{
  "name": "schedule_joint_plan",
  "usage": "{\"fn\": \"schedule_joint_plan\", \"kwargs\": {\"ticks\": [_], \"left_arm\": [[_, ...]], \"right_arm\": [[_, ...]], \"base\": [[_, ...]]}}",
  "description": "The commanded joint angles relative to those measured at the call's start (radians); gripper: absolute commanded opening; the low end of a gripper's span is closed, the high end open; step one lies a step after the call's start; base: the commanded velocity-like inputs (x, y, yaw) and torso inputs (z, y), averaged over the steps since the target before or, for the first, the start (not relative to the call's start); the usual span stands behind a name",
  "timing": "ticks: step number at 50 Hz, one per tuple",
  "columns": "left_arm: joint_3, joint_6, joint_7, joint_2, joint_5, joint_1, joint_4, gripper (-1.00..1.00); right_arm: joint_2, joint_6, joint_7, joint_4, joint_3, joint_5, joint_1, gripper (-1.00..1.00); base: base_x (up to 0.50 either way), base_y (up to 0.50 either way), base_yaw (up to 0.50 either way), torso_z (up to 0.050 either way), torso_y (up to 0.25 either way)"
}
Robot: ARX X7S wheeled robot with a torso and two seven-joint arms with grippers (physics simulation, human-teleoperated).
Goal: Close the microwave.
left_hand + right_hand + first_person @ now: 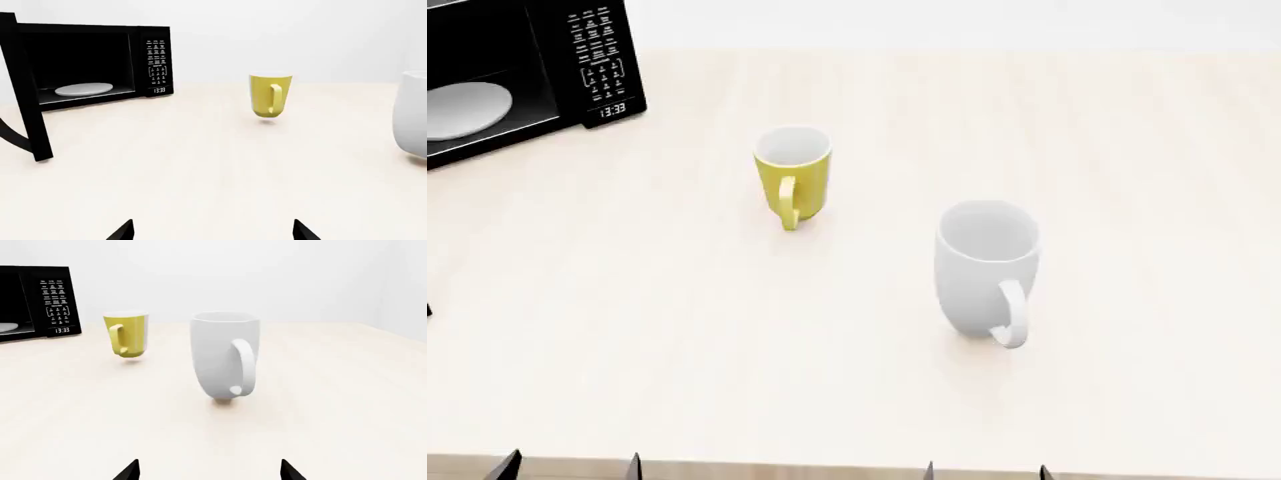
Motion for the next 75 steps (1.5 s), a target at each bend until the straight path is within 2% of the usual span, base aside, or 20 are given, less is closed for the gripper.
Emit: {"fn": "schedule_joint_plan", "kwargs": {"ticks": [1, 23, 26, 27, 32, 36, 38, 56, 75], "left_arm": [[0.011, 0.000, -0.011, -0.010, -0.010, 0.000, 0.000, 1.00], [0.068, 0.000, -0.080, -0.062, -0.078, 0.000, 0.008, 1.00], [0.073, 0.052, -0.108, -0.068, -0.047, 0.012, 0.035, 1.00], [0.073, 0.105, -0.130, -0.072, -0.018, 0.022, 0.064, 1.00], [0.046, 0.285, -0.204, -0.087, 0.054, 0.054, 0.243, 1.00], [0.026, 0.406, -0.255, -0.092, 0.109, 0.078, 0.329, 1.00], [0.024, 0.417, -0.265, -0.092, 0.113, 0.086, 0.354, 1.00], [0.039, 0.427, -0.303, -0.114, 0.106, 0.090, 0.360, 1.00], [0.058, 0.410, -0.326, -0.134, 0.094, 0.084, 0.352, 1.00]], "right_arm": [[0.009, 0.000, 0.013, 0.000, -0.013, 0.009, 0.000, 1.00], [0.062, -0.006, 0.080, -0.006, -0.074, 0.055, -0.001, 1.00], [0.062, -0.080, 0.110, -0.031, -0.069, 0.042, -0.007, 1.00], [0.064, -0.168, 0.135, -0.057, -0.068, 0.007, -0.013, 1.00], [0.067, -0.385, 0.189, -0.204, -0.038, -0.002, -0.035, 1.00], [0.075, -0.502, 0.218, -0.296, -0.019, -0.020, -0.044, 1.00], [0.079, -0.523, 0.224, -0.323, -0.019, -0.008, -0.048, 1.00], [0.107, -0.562, 0.244, -0.345, -0.057, -0.045, -0.064, 1.00], [0.130, -0.563, 0.266, -0.327, -0.081, -0.057, -0.062, 1.00]], "base": [[0.00, 0.00, 0.00, 0.000, 0.000], [0.00, 0.00, 0.00, 0.000, 0.000], [0.00, 0.00, 0.00, 0.000, 0.000], [0.00, 0.00, 0.00, 0.000, 0.000], [0.00, 0.00, 0.00, 0.000, 0.000], [0.00, 0.00, 0.00, 0.000, 0.000], [0.00, 0.00, 0.00, 0.000, 0.000], [0.00, 0.00, 0.00, 0.000, 0.000], [0.00, 0.48, 0.00, 0.000, 0.000]]}}
